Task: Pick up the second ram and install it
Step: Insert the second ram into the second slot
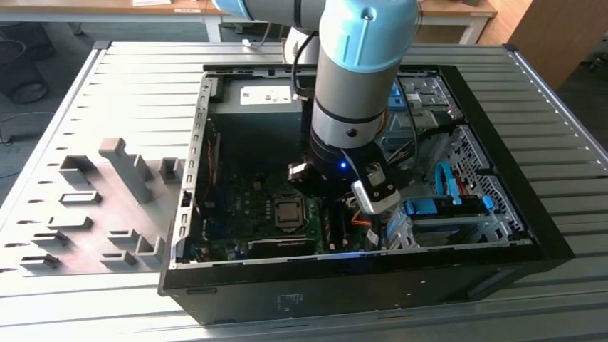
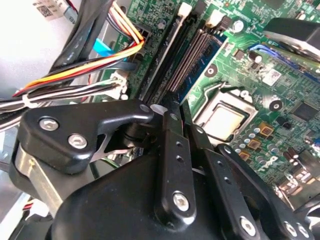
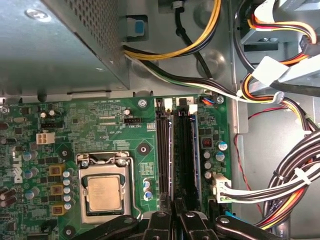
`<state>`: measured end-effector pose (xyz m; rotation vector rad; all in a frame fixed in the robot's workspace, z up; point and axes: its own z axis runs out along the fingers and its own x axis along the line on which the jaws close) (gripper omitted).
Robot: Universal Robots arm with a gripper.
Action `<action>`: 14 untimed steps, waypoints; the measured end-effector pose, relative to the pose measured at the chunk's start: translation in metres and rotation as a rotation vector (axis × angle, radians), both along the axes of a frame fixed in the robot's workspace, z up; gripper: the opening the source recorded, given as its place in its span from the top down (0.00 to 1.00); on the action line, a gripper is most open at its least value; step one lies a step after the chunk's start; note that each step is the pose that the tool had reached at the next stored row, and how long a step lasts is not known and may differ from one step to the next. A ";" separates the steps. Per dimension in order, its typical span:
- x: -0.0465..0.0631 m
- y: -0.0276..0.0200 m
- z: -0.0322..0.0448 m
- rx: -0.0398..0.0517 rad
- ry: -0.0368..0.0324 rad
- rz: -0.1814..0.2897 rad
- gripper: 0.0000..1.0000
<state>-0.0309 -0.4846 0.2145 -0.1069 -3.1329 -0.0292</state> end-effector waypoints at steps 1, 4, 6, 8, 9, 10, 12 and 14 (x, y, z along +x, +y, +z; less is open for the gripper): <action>0.000 0.0000 0.0001 -0.0003 0.0000 0.001 0.86; 0.000 0.0002 0.0000 -0.0008 0.0000 0.012 0.86; 0.000 0.0005 0.0000 -0.0032 0.0000 0.028 0.86; 0.000 0.0021 0.0001 -0.0052 0.0000 0.029 0.86; 0.000 0.0031 0.0001 -0.0062 0.0000 0.029 0.86; 0.000 0.0038 0.0001 -0.0076 0.0001 0.029 0.86; 0.000 0.0040 0.0000 -0.0097 0.0001 0.017 0.86; 0.000 0.0040 0.0000 -0.0102 0.0002 -0.001 0.86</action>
